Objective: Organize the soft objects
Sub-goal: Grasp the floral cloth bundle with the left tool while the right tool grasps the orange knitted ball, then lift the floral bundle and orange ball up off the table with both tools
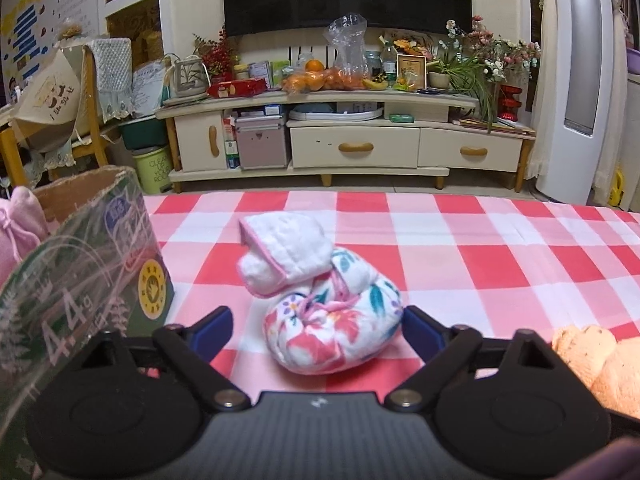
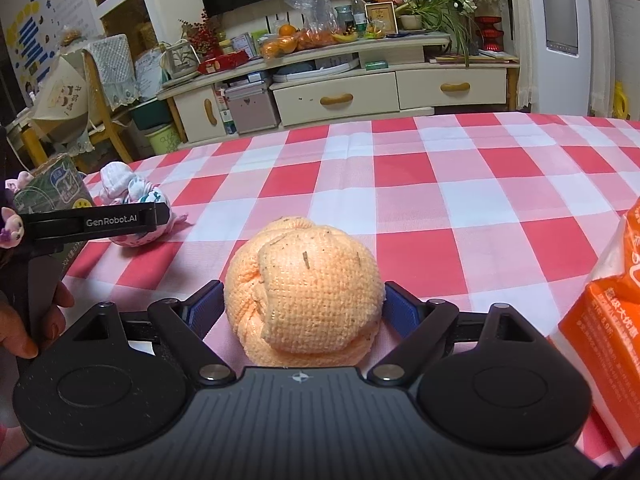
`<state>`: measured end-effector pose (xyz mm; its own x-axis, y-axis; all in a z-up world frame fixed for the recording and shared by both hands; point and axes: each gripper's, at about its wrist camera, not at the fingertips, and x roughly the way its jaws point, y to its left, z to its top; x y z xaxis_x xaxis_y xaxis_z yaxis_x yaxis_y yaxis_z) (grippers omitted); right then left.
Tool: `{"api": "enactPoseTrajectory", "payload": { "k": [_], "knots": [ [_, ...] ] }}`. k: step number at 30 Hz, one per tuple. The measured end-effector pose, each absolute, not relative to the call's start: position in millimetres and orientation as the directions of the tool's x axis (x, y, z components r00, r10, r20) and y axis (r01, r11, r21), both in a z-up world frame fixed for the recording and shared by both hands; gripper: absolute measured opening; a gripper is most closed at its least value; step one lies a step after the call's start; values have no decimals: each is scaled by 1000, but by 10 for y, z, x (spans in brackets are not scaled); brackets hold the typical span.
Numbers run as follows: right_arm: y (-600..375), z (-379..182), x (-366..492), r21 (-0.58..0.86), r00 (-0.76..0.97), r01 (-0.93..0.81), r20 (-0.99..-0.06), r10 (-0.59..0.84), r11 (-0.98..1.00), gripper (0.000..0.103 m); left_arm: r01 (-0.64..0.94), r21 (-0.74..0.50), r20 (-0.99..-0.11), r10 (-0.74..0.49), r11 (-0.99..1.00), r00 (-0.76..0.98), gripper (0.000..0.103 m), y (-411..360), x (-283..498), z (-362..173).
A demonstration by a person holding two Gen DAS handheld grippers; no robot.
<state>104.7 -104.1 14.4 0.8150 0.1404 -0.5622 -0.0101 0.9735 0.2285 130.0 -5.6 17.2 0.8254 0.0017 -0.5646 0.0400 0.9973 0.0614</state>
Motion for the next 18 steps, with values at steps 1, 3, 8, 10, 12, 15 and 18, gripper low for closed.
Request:
{"api": "enactPoseTrajectory", "payload": {
  "k": [1, 3, 8, 10, 12, 15, 18],
  "knots": [
    [-1043, 146, 1046, 226, 816, -9, -561, 138, 974, 103, 35, 61, -568, 6, 997, 823, 79, -50, 1313, 160],
    [-1055, 151, 1052, 225, 818, -11, -559, 138, 974, 103, 39, 52, -574, -2, 998, 819, 72, -40, 1323, 148],
    [-1047, 151, 1039, 208, 823, -31, -550, 143, 978, 103, 69, 73, -584, -13, 995, 811, 70, -104, 1305, 142],
    [-1041, 151, 1036, 195, 826, -41, -546, 143, 980, 100, 82, 75, -585, -22, 994, 811, 70, -108, 1283, 150],
    [-1046, 147, 1041, 196, 826, -47, -544, 148, 980, 99, 90, 77, -584, -28, 993, 811, 69, -106, 1248, 158],
    [-1055, 141, 1045, 201, 827, -50, -541, 153, 978, 96, 99, 68, -585, -41, 993, 810, 69, -97, 1182, 165],
    [-1052, 141, 1033, 197, 827, -57, -540, 157, 979, 94, 107, 61, -584, -52, 992, 810, 69, -101, 1088, 182]
  ]
}}
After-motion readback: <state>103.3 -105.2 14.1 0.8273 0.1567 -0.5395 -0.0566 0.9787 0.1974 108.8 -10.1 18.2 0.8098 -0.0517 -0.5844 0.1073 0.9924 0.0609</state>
